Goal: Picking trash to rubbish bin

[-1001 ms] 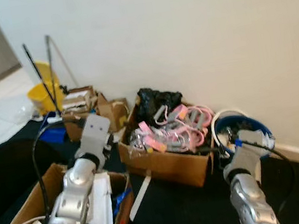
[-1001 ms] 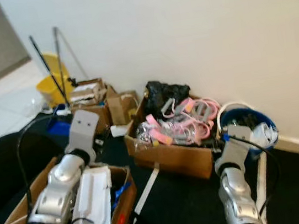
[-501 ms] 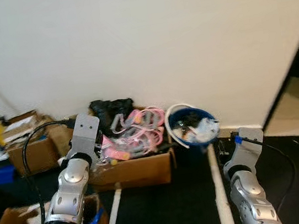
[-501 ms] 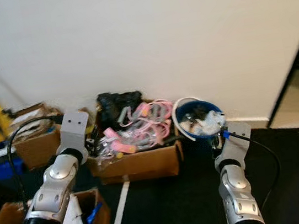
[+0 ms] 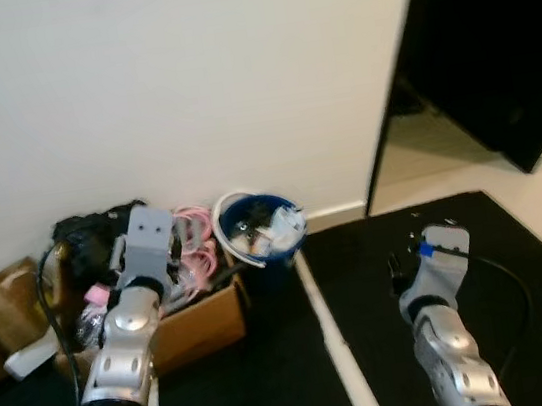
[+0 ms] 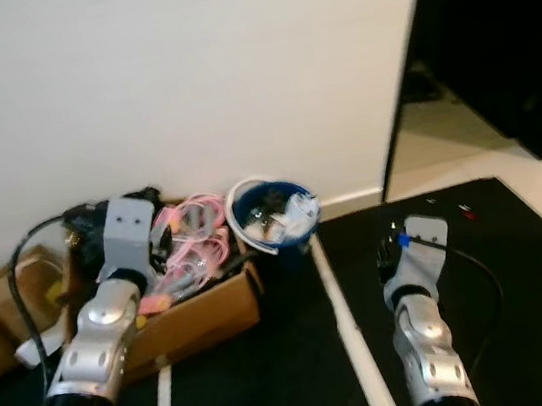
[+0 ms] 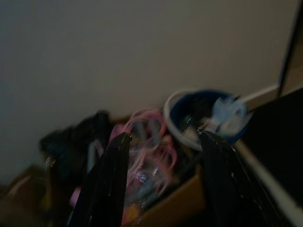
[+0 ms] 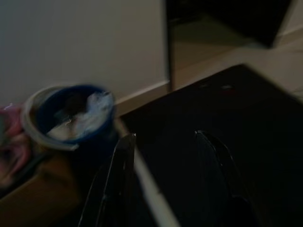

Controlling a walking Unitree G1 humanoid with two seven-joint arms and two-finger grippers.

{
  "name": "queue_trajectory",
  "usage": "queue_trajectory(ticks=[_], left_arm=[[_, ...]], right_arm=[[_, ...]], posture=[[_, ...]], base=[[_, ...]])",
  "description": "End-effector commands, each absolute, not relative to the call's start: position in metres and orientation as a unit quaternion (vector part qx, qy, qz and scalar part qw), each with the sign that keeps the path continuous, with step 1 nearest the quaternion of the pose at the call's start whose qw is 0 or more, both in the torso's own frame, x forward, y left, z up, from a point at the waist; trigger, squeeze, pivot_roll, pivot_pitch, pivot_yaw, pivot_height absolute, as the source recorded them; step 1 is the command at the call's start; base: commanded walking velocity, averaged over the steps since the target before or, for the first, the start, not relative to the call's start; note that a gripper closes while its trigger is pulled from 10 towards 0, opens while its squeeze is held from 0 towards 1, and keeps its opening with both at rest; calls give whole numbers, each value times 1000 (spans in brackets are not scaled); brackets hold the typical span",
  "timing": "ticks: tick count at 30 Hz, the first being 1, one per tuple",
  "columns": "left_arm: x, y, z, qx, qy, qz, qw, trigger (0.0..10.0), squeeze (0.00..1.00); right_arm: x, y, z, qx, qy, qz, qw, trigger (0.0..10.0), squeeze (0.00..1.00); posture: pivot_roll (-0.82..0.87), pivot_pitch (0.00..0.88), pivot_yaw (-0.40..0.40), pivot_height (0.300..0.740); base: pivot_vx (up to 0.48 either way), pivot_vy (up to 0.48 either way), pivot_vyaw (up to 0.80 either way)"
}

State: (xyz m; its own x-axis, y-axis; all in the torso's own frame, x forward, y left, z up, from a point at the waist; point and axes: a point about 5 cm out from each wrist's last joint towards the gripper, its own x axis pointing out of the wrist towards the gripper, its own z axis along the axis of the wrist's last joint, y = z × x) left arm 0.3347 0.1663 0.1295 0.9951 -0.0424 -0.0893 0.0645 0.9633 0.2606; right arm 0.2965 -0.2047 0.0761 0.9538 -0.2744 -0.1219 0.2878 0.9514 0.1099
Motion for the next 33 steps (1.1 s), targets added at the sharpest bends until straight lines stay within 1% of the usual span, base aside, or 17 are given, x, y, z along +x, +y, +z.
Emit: queue_trajectory(ticks=[1,13,20,27,29,33], left_arm=[[332,169,124,129,52,-27,990,10000,0],[334,161,123,125,49,-35,990,10000,0],[336,157,125,122,40,-47,991,10000,0],[336,160,127,131,39,-46,990,10000,0],[334,165,126,133,42,-41,989,10000,0],[331,172,123,120,47,-30,991,10000,0]], right_arm=[[296,-201,74,68,58,-140,986,10000,0],[290,-201,73,71,62,-138,986,10000,0],[279,-200,65,72,79,-120,987,10000,0],[284,-199,65,79,78,-128,986,10000,0],[287,-194,67,82,74,-112,988,10000,0],[290,-190,69,86,72,-110,988,10000,0]], posture=[[-83,53,42,740],[-93,61,49,740],[-86,53,39,740],[-69,56,38,740],[-52,53,30,740],[-54,46,27,740]], base=[[0,0,-800],[0,0,-800],[0,0,-800],[0,0,-800],[0,0,-800],[0,0,-800]])
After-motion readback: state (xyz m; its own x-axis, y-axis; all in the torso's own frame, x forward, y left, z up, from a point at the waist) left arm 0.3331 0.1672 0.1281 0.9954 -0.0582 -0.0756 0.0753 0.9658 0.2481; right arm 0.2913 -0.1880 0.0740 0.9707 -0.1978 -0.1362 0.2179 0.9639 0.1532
